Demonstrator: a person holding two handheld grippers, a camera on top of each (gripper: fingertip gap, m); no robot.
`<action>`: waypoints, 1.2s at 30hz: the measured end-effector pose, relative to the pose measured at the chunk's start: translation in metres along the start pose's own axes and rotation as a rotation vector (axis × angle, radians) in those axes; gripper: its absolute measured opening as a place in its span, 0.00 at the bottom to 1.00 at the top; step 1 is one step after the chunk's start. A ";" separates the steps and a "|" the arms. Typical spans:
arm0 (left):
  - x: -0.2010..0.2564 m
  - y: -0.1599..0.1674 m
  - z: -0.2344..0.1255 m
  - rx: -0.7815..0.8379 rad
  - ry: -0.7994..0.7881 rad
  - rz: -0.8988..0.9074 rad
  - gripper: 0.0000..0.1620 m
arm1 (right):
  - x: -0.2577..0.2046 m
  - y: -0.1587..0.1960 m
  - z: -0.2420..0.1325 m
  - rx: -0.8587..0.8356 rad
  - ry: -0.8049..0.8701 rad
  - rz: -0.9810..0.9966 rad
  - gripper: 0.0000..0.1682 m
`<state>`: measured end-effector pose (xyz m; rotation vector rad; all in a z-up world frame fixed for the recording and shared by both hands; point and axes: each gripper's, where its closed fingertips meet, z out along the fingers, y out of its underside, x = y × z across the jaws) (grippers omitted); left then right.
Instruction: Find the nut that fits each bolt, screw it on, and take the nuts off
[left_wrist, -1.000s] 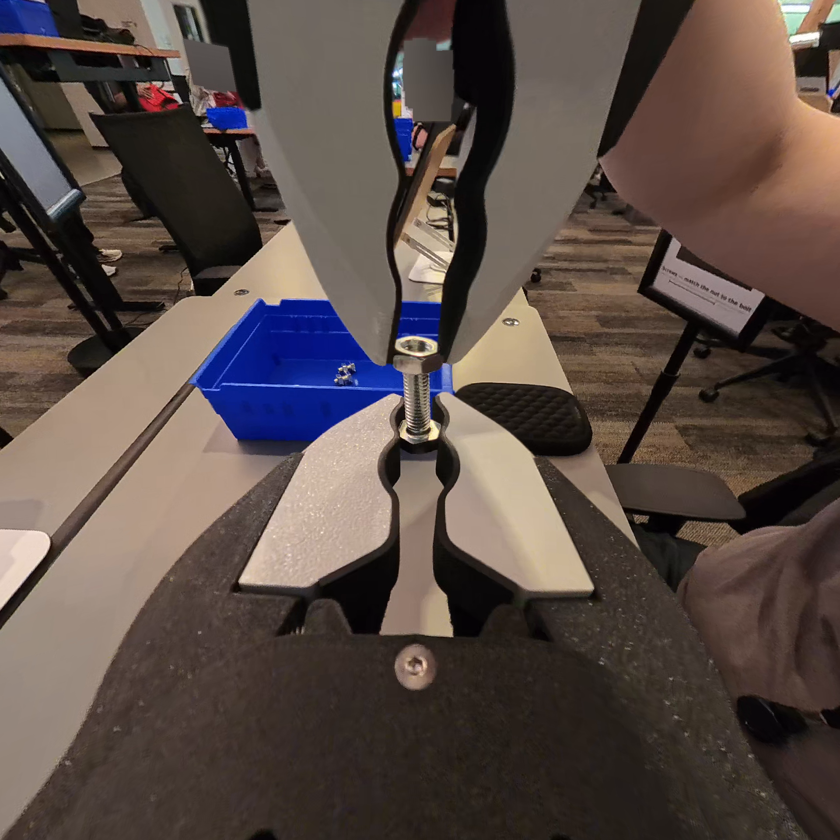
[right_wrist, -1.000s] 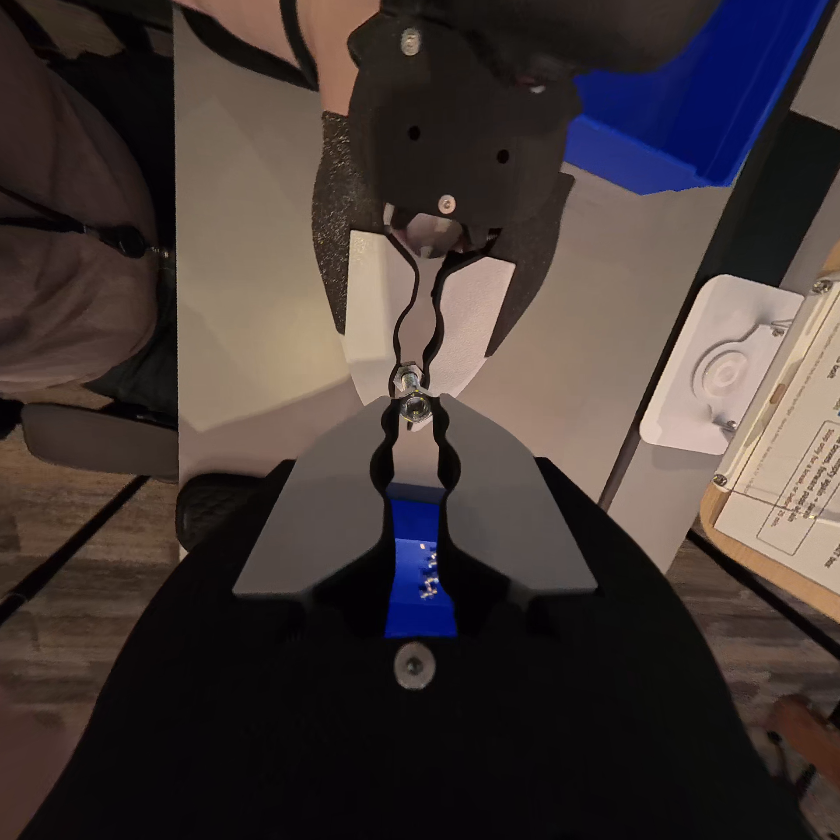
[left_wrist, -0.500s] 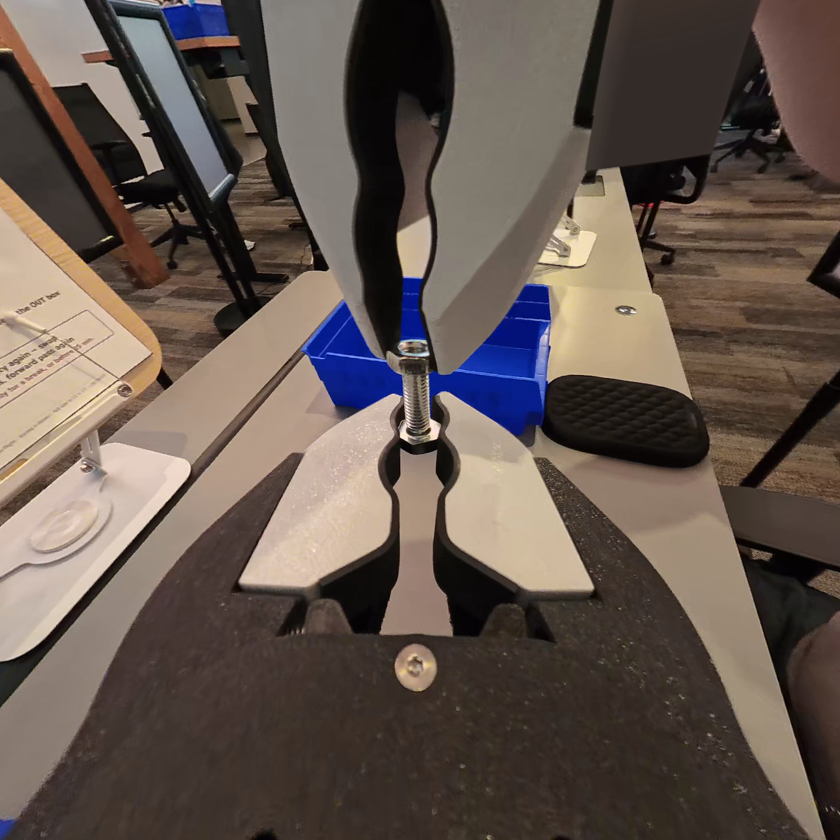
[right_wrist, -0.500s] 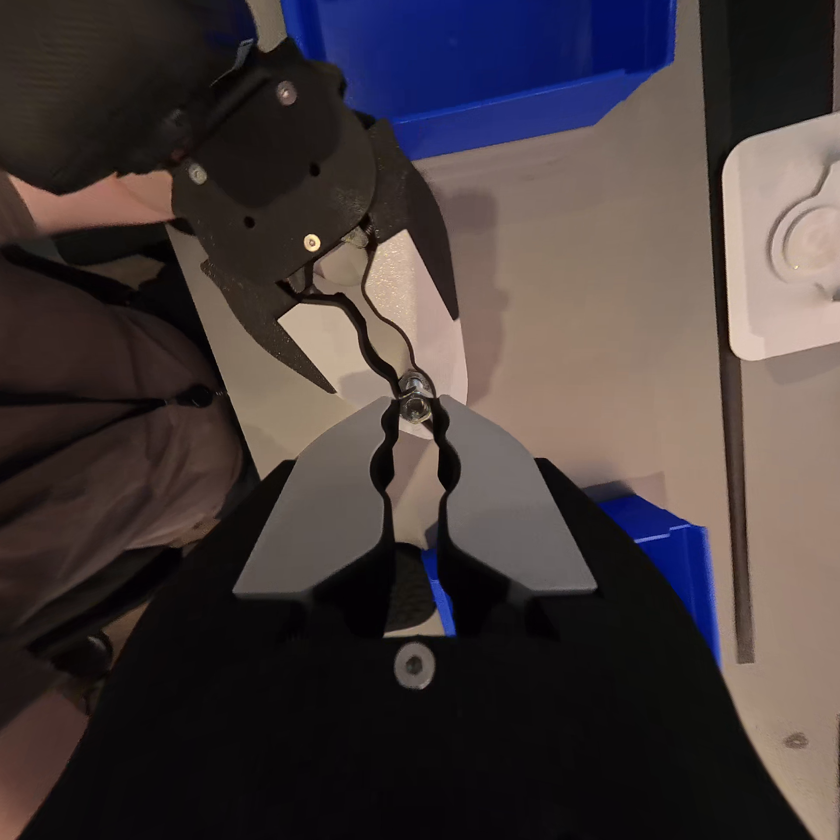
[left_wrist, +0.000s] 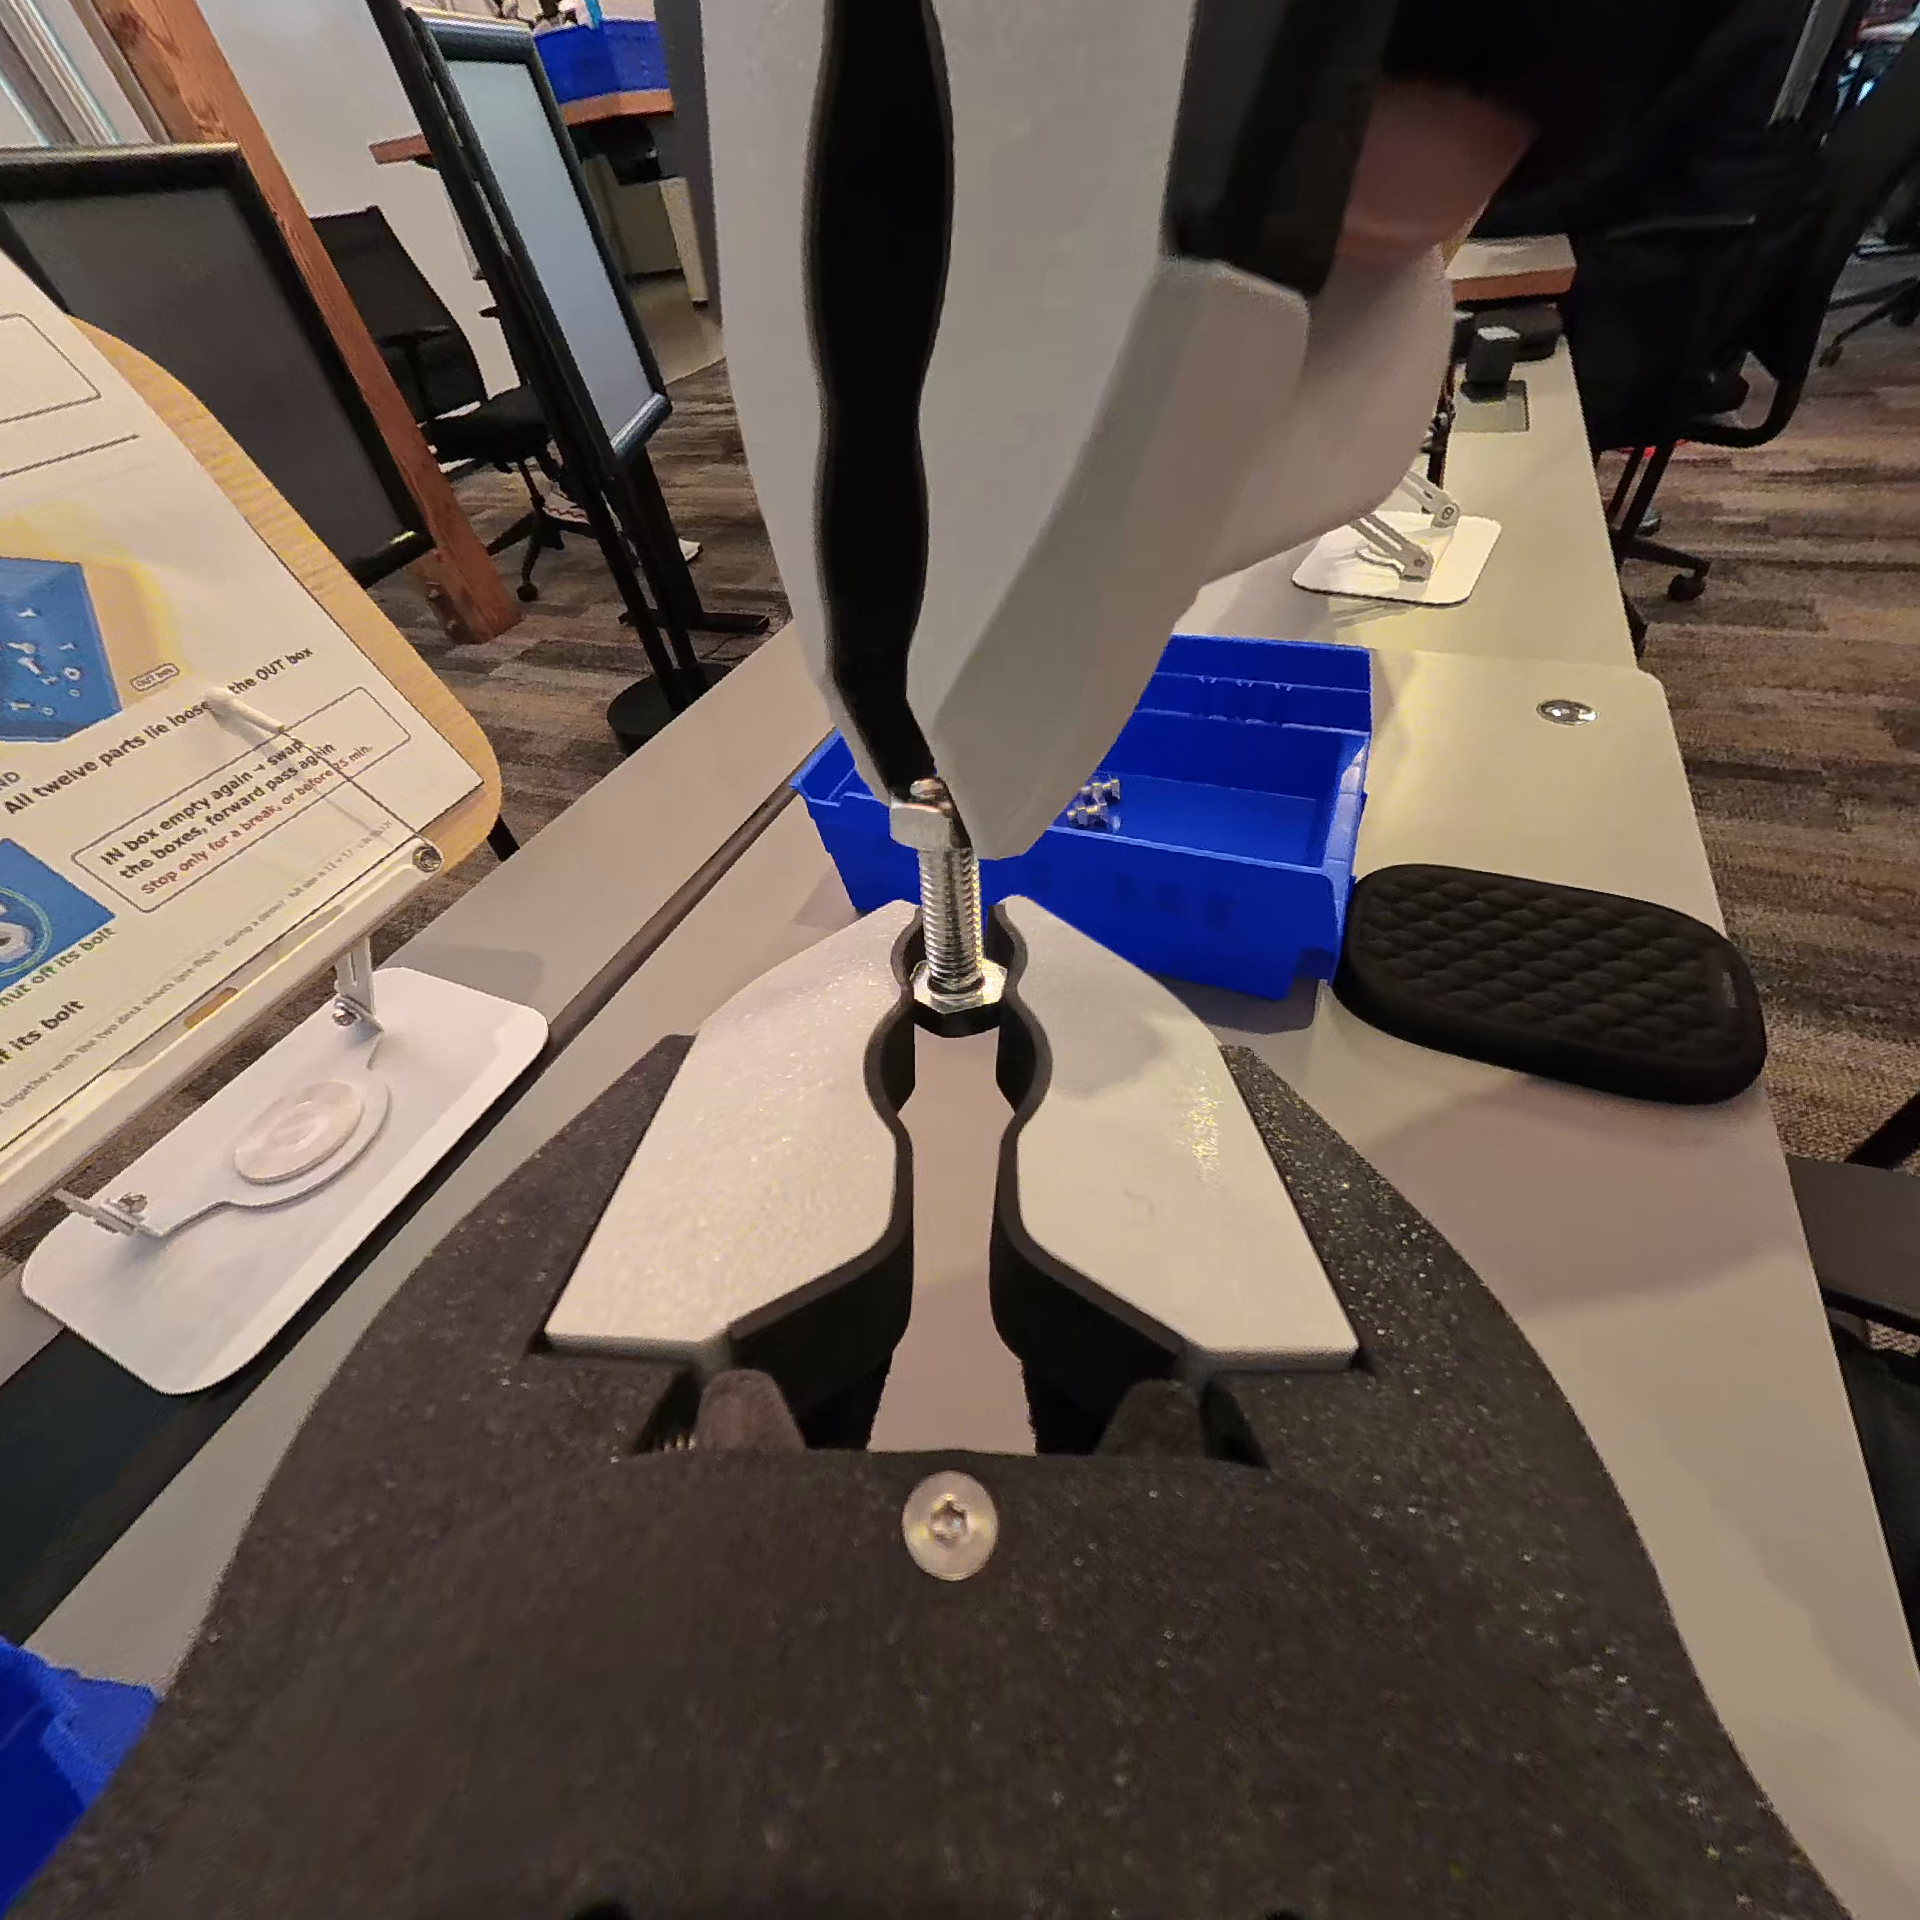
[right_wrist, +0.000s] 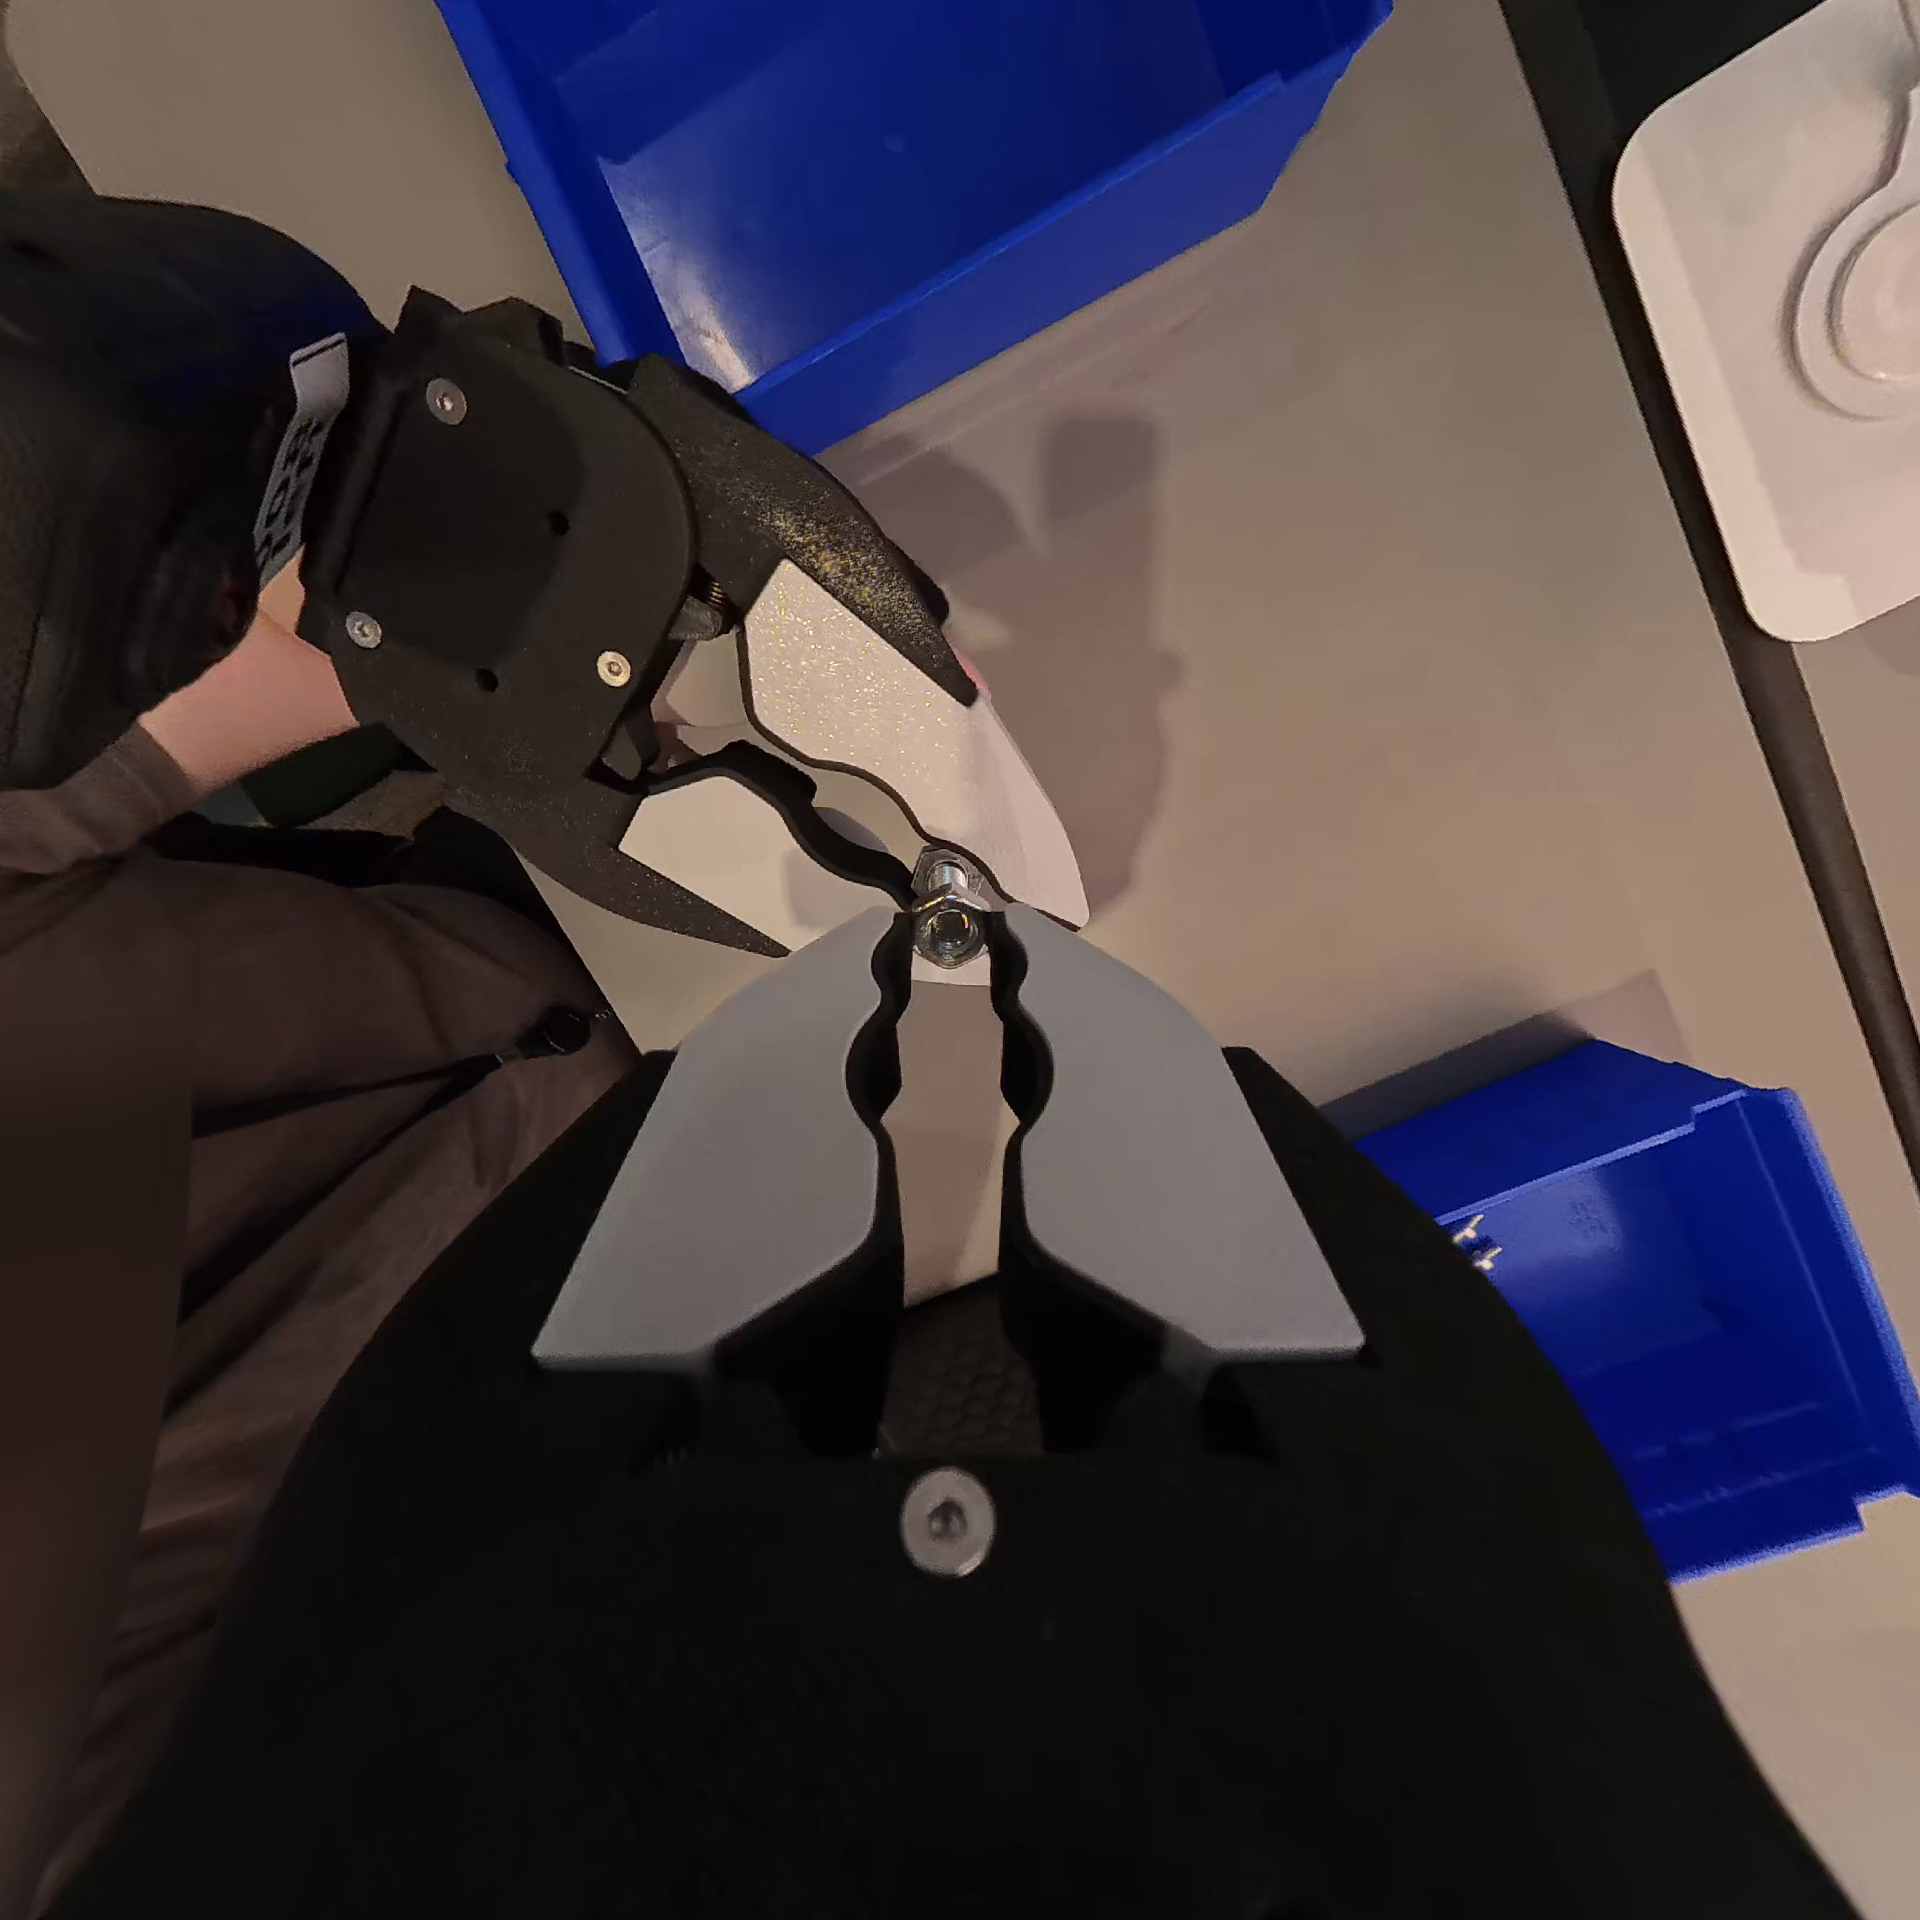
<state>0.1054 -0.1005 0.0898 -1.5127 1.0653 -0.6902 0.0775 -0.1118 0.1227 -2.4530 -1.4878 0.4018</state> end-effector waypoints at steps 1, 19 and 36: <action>-0.001 0.000 0.000 0.001 -0.002 -0.001 0.06 | 0.000 -0.001 0.000 0.002 -0.002 0.007 0.09; 0.000 -0.001 -0.002 0.012 0.018 -0.012 0.06 | 0.001 -0.003 0.003 -0.026 0.016 -0.073 0.10; 0.001 -0.017 -0.012 0.128 0.109 -0.115 0.06 | -0.003 -0.026 -0.009 0.119 0.052 -0.194 0.19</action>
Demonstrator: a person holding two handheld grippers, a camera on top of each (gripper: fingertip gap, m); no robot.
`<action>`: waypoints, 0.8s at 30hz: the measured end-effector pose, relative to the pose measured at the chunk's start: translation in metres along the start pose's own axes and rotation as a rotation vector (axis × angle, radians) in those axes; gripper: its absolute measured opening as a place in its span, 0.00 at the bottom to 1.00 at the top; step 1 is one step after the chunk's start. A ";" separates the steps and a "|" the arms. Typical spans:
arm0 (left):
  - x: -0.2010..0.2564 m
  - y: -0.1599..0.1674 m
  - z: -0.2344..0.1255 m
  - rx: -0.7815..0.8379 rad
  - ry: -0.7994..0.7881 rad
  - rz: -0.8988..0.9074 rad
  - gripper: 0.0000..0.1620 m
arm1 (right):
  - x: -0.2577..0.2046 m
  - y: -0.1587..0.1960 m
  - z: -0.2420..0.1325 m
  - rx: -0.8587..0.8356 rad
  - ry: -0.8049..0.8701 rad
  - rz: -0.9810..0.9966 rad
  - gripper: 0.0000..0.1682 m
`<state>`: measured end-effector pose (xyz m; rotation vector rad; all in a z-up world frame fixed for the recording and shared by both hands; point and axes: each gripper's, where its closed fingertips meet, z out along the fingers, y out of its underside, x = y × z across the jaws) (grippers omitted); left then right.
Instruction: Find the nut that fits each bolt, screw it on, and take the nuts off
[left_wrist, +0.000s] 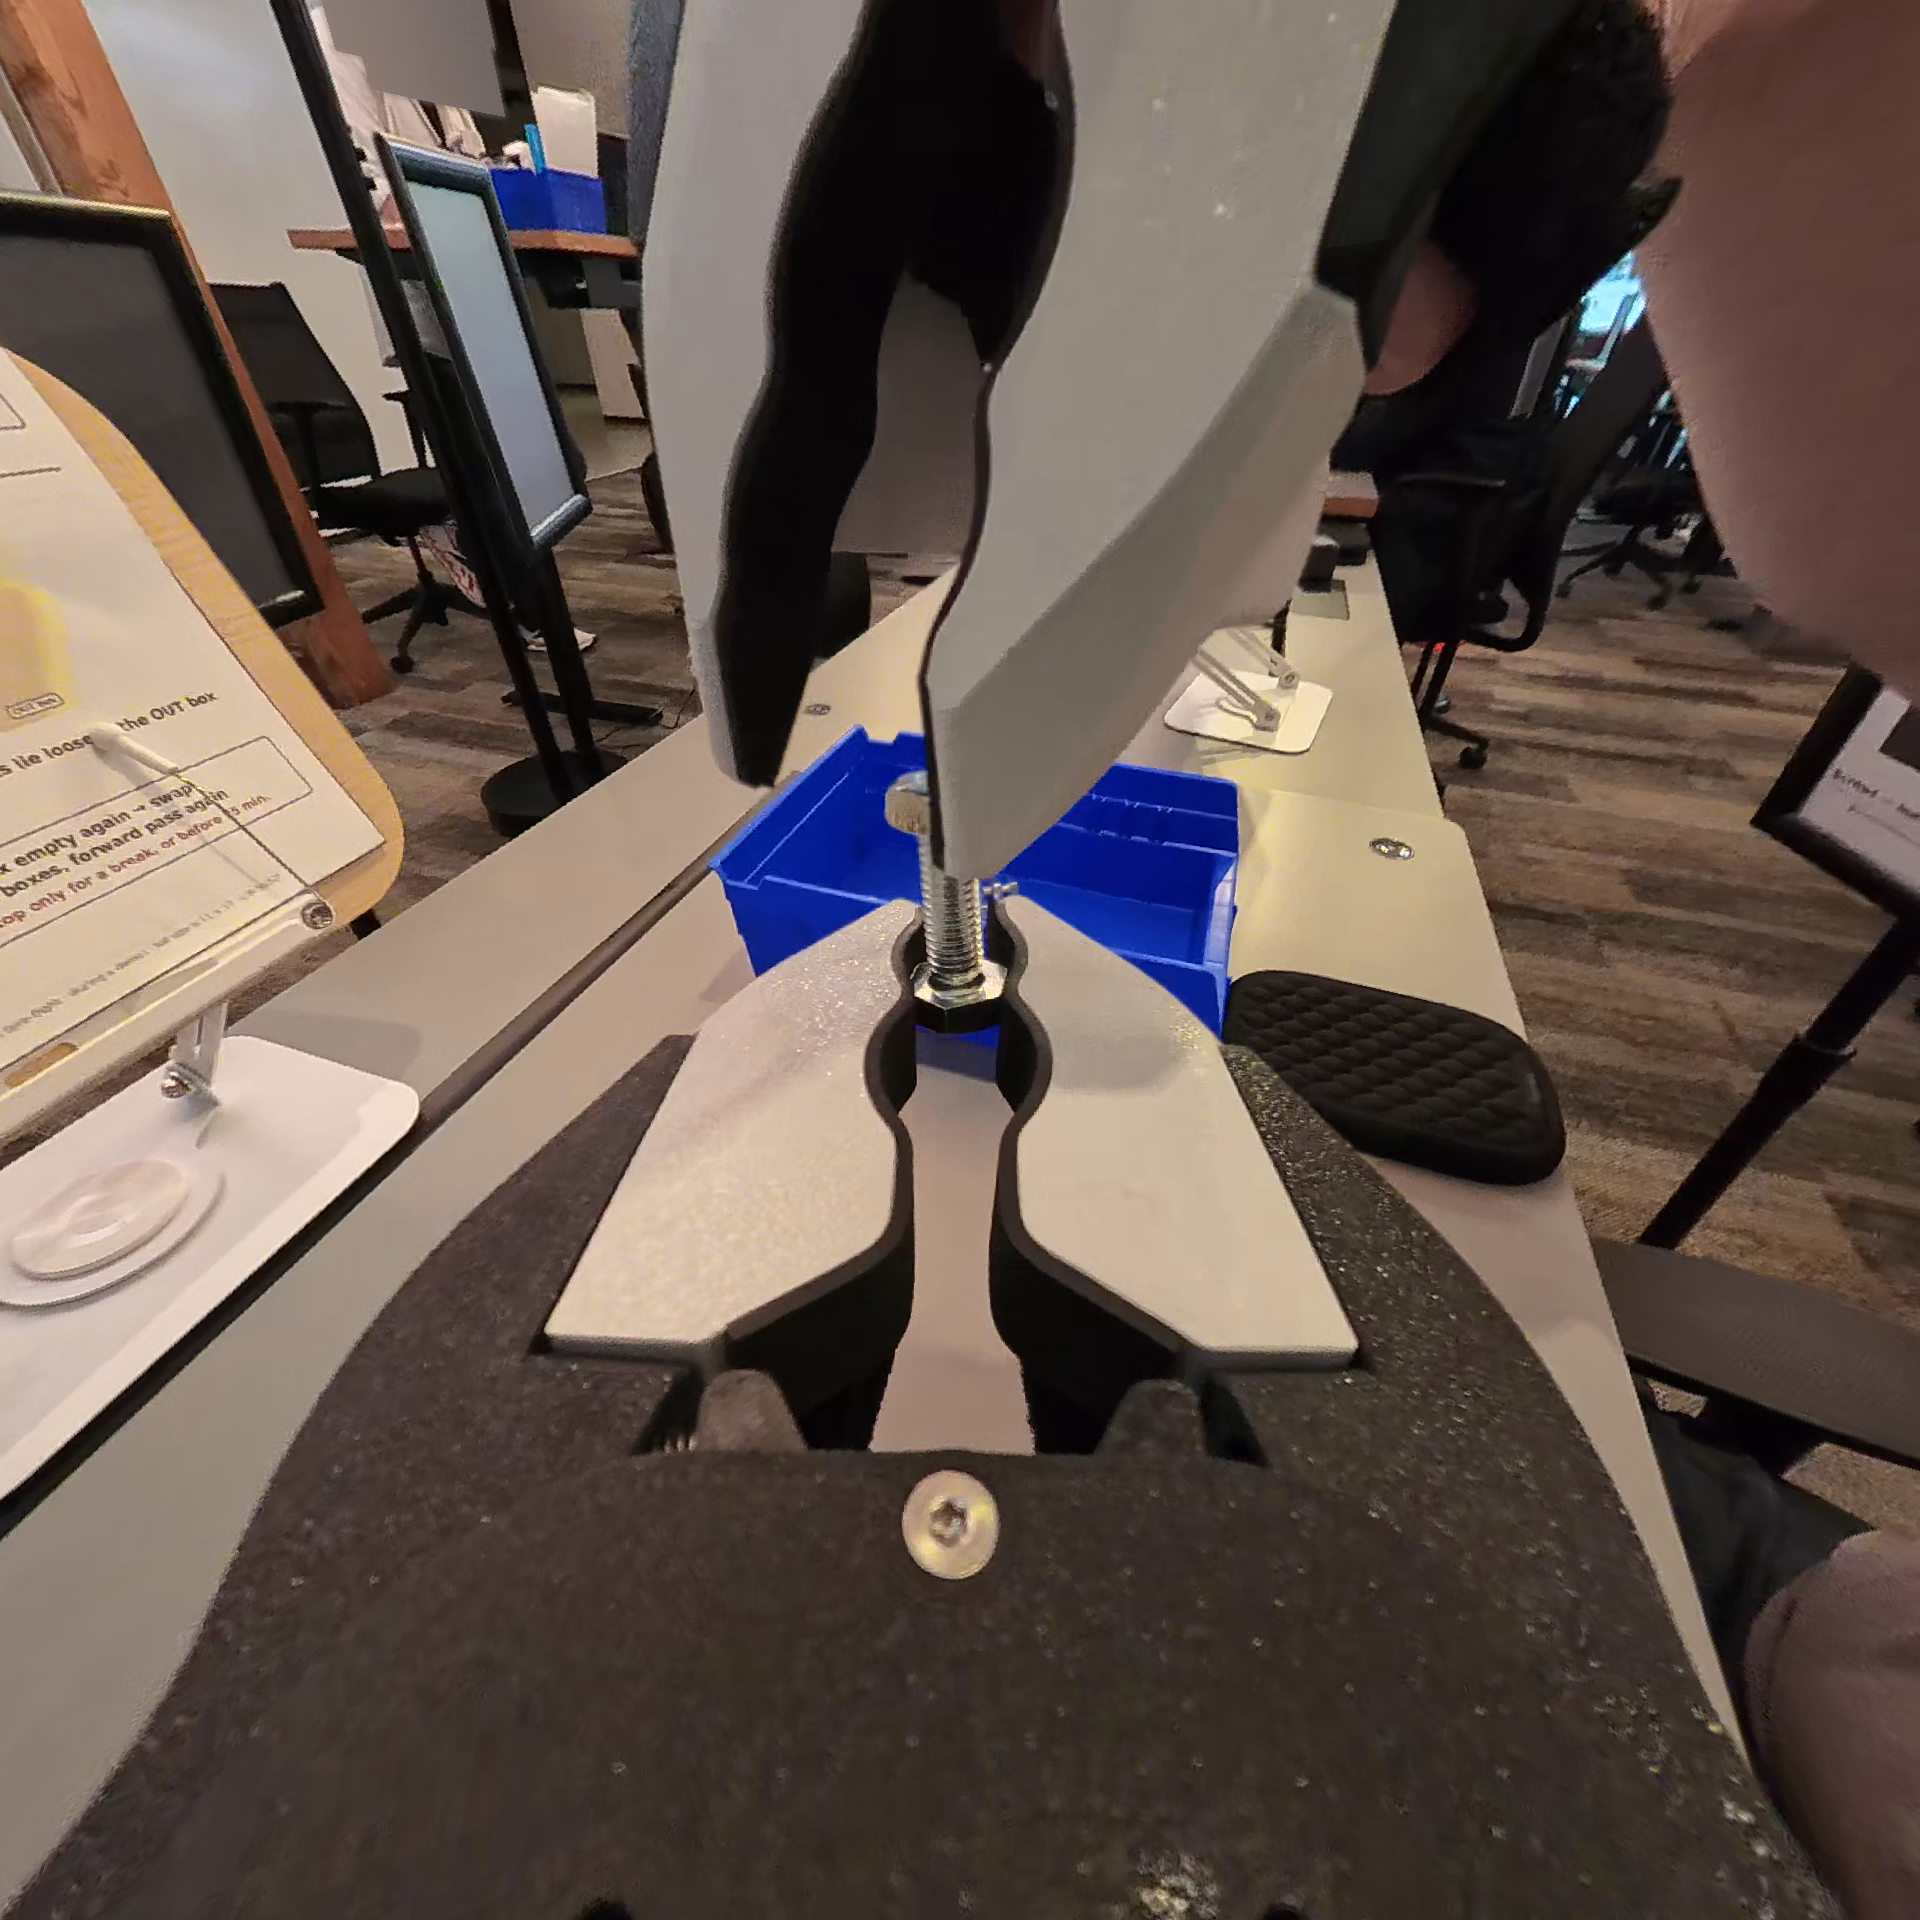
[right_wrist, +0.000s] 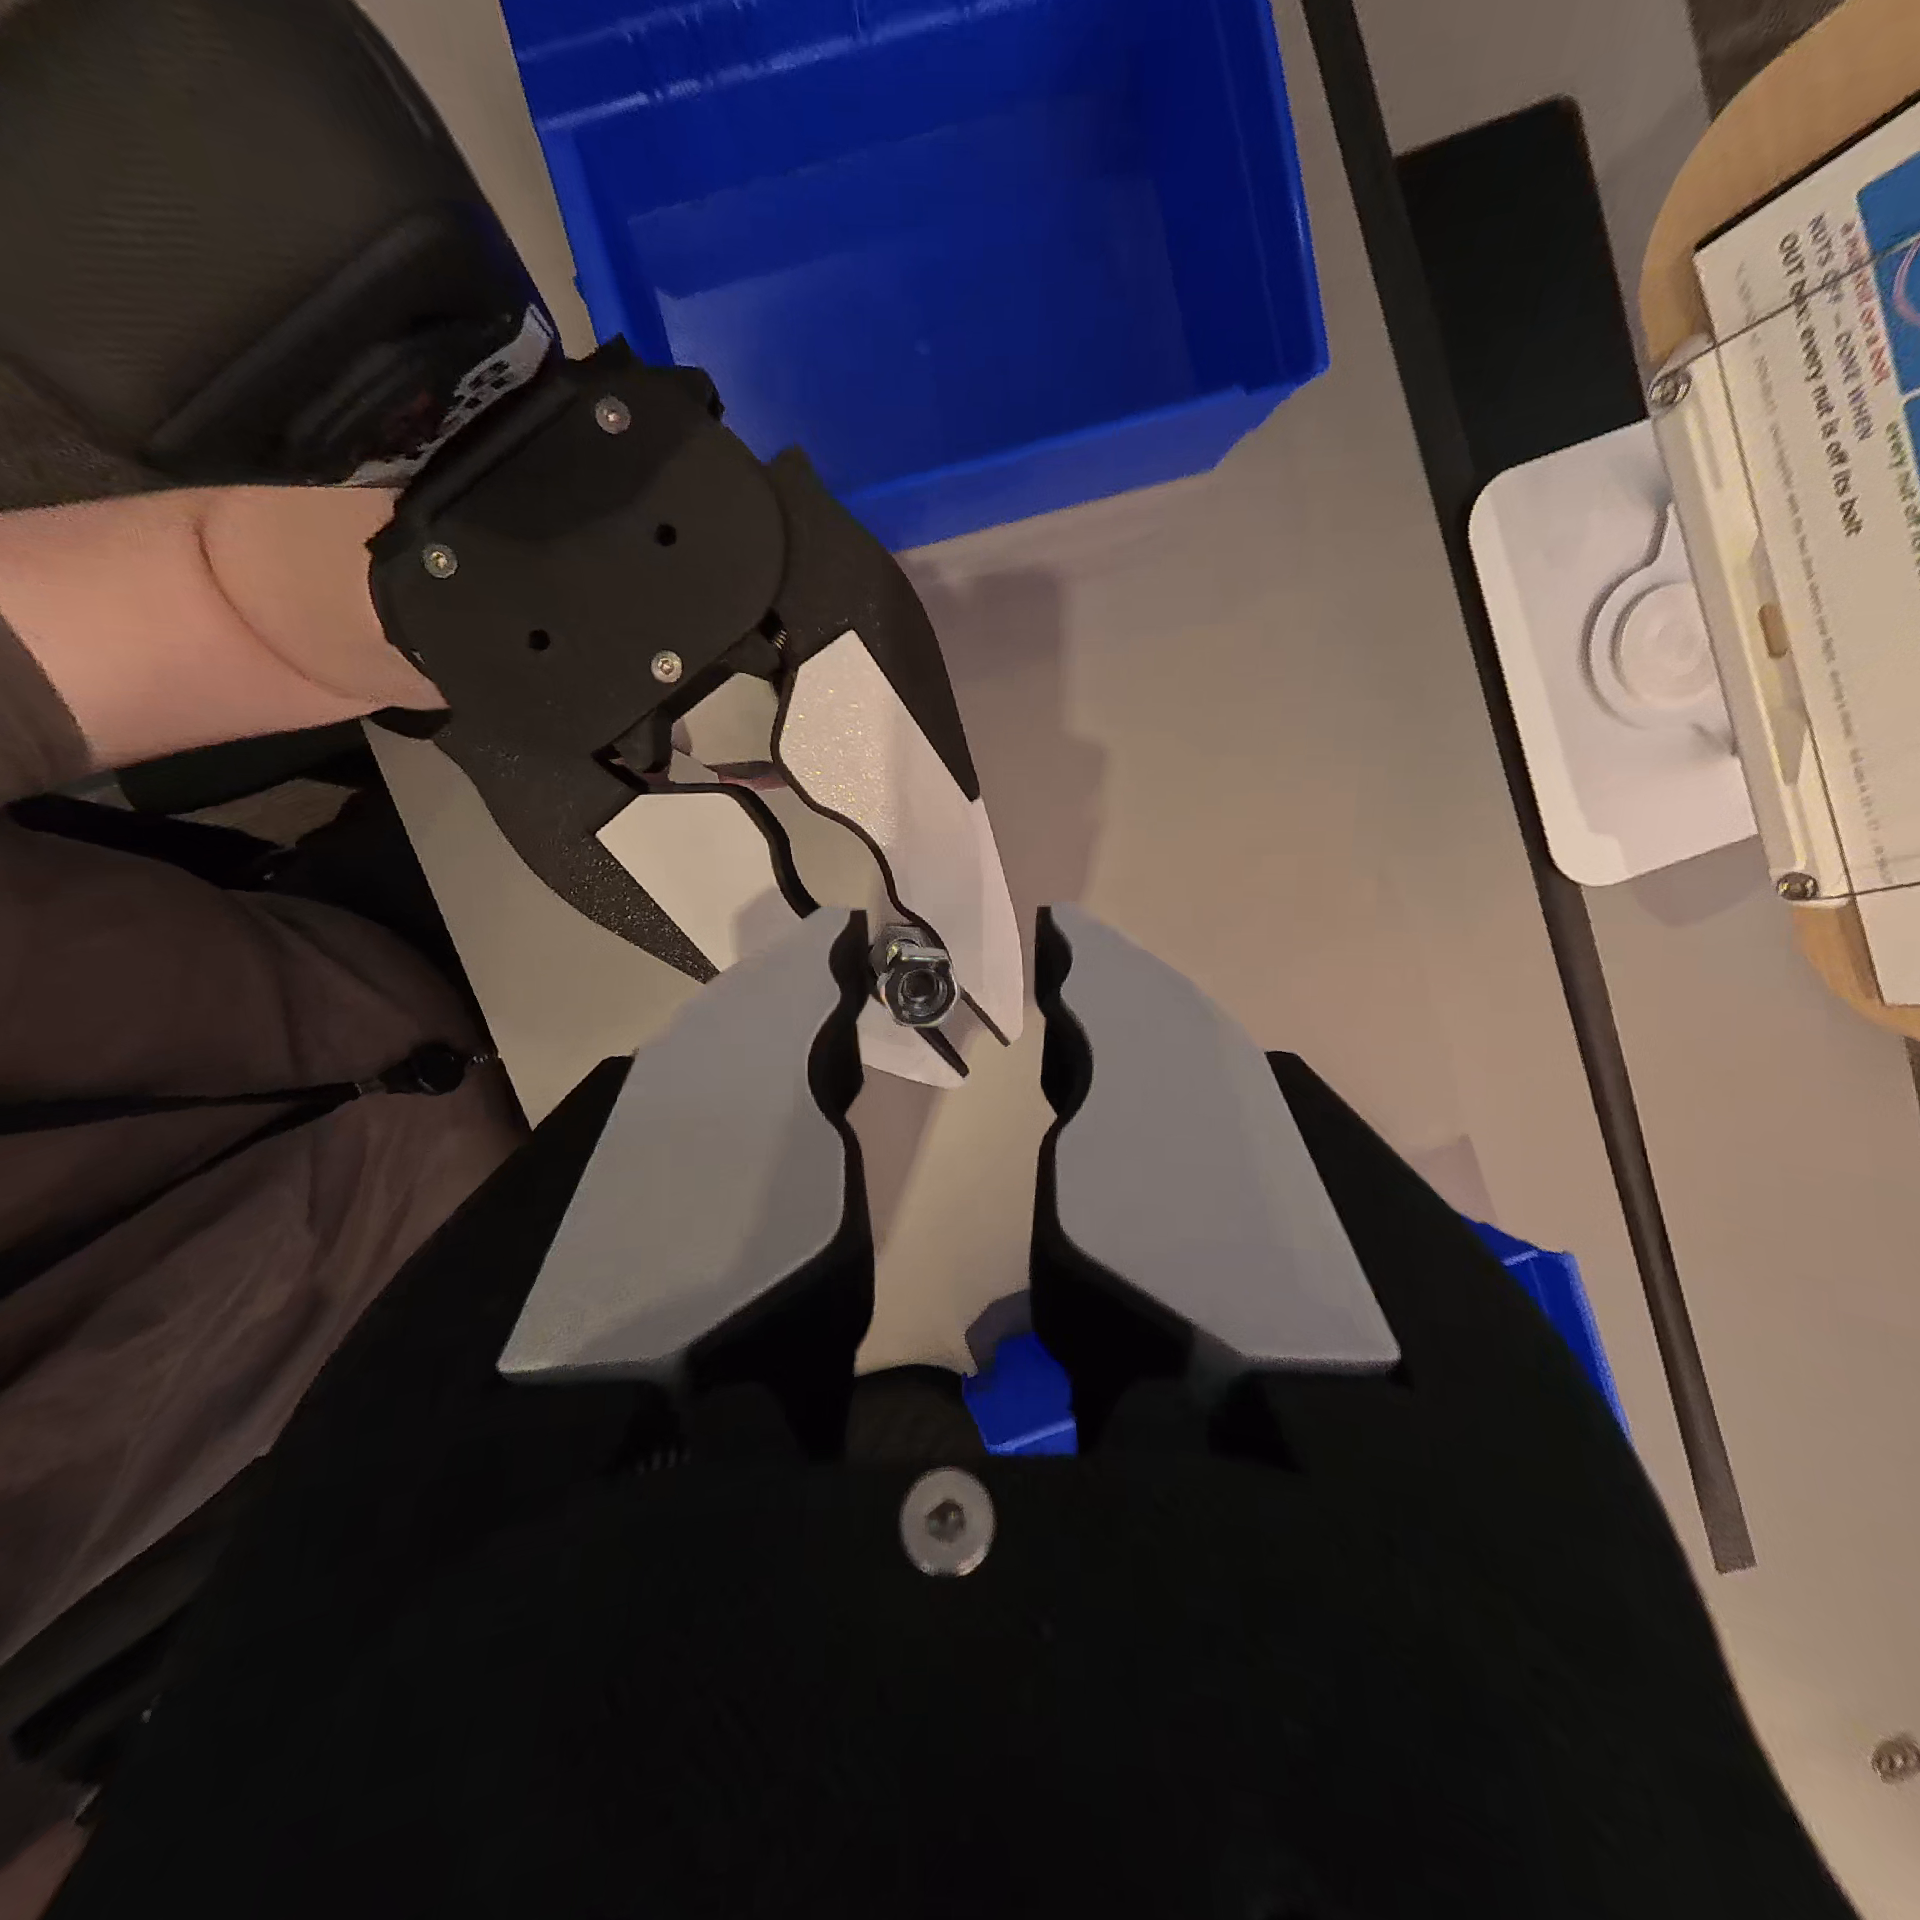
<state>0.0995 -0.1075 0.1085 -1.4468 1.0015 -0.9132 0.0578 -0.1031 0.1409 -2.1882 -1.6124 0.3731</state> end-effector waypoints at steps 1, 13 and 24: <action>0.000 -0.001 -0.001 0.005 0.002 -0.002 0.06 | 0.000 -0.002 -0.001 0.014 0.002 -0.008 0.19; 0.022 -0.019 -0.007 0.115 0.150 -0.036 0.06 | -0.027 -0.019 -0.076 0.897 -0.046 -0.291 0.29; 0.055 -0.024 -0.006 0.141 0.306 -0.016 0.06 | -0.049 0.021 -0.062 1.133 -0.314 -0.287 0.20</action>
